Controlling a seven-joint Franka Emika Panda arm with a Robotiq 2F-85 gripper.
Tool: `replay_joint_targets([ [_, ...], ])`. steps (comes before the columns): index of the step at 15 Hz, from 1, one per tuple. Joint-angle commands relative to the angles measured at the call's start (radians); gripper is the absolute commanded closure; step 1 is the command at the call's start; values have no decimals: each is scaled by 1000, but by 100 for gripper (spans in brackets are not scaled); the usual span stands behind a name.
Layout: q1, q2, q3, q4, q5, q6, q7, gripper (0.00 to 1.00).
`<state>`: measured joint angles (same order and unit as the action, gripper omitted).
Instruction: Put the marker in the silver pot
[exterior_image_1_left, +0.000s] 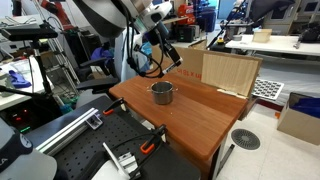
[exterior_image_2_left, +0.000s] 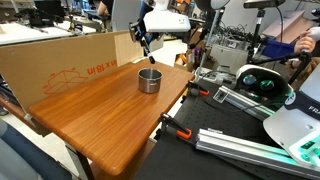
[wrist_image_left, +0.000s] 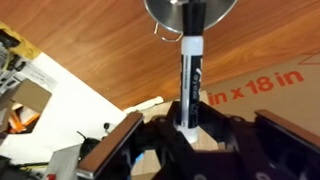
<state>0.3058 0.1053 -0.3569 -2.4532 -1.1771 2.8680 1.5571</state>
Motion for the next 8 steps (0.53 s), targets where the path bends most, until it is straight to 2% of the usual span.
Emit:
replay_joint_targets([
  [1, 6, -24, -12, -34, -124, 19, 106, 94],
  [8, 3, -5, -10, -72, -200, 15, 181, 94],
])
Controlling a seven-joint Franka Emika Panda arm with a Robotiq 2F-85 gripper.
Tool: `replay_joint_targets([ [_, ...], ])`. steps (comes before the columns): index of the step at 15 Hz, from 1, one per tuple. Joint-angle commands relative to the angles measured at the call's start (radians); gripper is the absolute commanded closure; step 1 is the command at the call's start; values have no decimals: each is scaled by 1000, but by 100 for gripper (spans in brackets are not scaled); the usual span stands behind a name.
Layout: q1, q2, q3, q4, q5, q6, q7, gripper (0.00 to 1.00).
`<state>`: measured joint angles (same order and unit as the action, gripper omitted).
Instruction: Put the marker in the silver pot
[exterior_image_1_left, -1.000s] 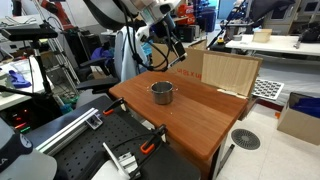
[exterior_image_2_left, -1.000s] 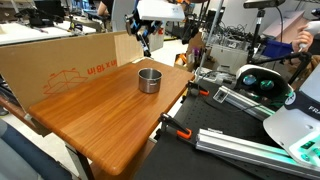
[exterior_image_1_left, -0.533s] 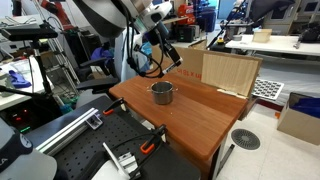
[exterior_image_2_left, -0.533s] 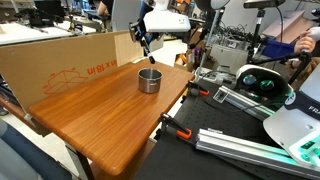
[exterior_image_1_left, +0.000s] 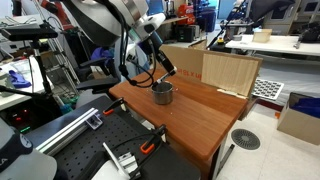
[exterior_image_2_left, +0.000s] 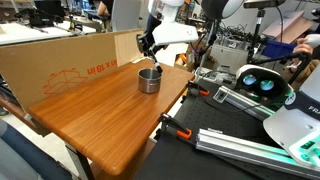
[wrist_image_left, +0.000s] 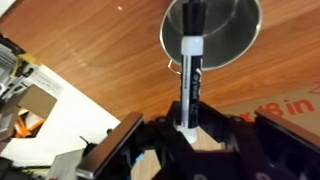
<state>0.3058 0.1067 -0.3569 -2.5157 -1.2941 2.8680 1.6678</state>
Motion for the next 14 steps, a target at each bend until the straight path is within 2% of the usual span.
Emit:
replay_joint_targets([
  [1, 2, -5, -10, -10, -93, 16, 80, 94],
  [9, 5, 9, -7, 29, -175, 5, 183, 94],
  [14, 3, 57, -4, 51, -176, -3, 204, 94],
])
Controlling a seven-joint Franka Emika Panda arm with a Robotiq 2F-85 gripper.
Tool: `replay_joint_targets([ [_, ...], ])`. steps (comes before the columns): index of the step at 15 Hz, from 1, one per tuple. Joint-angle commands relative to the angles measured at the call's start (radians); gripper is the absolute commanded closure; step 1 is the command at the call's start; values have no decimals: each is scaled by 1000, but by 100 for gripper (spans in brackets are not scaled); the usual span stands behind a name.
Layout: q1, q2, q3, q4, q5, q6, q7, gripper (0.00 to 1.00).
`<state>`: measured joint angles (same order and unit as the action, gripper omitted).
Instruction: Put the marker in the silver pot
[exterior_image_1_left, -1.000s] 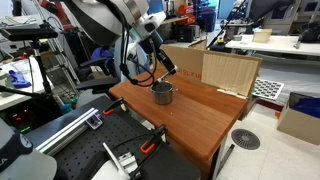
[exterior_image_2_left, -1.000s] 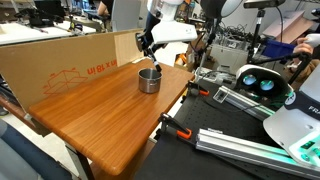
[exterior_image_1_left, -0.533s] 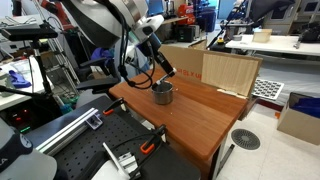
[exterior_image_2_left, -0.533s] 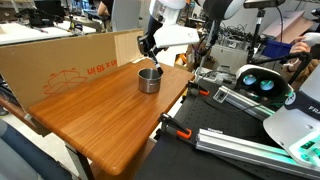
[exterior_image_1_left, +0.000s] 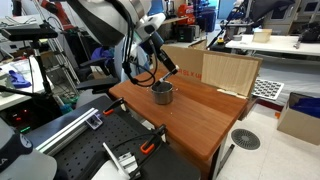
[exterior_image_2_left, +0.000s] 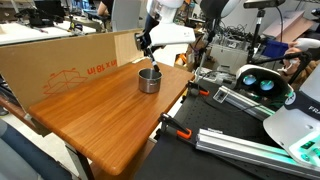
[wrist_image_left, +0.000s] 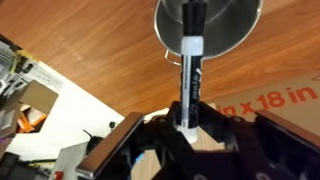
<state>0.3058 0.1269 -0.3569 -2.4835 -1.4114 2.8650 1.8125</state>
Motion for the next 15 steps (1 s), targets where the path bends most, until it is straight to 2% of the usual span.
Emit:
replay_joint_targets([
  [1, 4, 51, -3, 20, -56, 0, 57, 94],
  [7, 10, 127, -1, 52, -72, -1, 83, 94],
  [15, 10, 150, -3, 72, -87, -1, 114, 94],
])
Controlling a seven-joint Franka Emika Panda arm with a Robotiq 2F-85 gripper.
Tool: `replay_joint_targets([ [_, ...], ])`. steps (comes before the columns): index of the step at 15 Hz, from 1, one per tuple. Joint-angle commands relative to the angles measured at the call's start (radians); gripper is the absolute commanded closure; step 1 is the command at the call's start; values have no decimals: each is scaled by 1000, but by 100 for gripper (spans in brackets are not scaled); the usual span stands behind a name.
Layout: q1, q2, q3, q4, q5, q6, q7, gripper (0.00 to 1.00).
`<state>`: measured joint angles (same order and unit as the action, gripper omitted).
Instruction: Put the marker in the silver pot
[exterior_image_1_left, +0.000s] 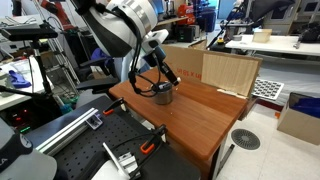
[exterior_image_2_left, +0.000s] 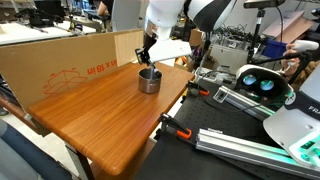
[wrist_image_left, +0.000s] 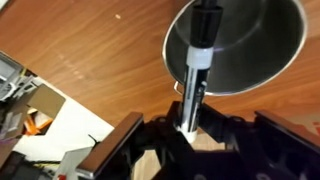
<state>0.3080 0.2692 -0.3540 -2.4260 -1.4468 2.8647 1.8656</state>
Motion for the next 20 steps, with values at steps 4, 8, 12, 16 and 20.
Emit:
replay_joint_targets([
  [4, 7, 9, -5, 16, -47, -4, 67, 94],
  [8, 5, 16, -4, 14, -33, -6, 54, 36],
  [12, 5, 21, -3, 14, -31, -5, 51, 6],
  [16, 4, 18, -3, 12, -18, -8, 49, 0],
  [20, 2, -6, -1, 25, 11, -7, 35, 0],
])
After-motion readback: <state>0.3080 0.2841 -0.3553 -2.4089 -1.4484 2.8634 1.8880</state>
